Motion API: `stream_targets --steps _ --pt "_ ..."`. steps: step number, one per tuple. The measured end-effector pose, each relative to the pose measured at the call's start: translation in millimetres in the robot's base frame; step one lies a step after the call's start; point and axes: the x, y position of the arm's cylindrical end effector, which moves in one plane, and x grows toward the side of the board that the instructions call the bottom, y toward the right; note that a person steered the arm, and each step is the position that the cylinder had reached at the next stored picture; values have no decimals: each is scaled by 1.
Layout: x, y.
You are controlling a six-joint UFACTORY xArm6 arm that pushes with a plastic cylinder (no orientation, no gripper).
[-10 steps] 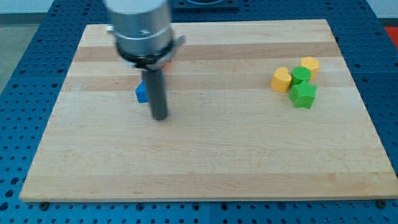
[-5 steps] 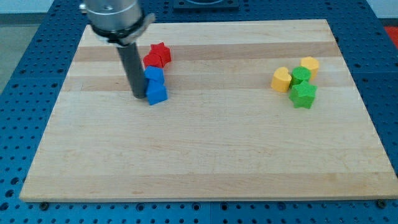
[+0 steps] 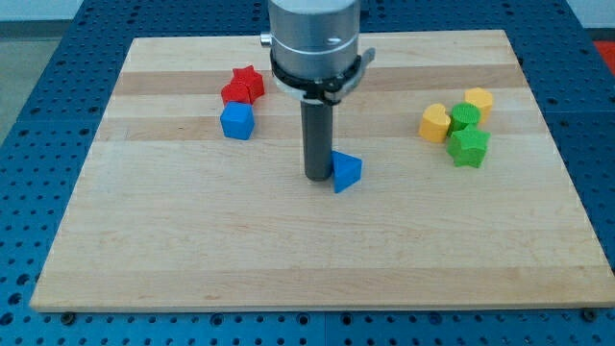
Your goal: Push the blue triangle into the green blocks
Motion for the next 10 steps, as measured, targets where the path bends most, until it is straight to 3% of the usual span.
stream_targets --steps 4,7,10 --pt "46 93" --pt "22 53" --pt "17 92"
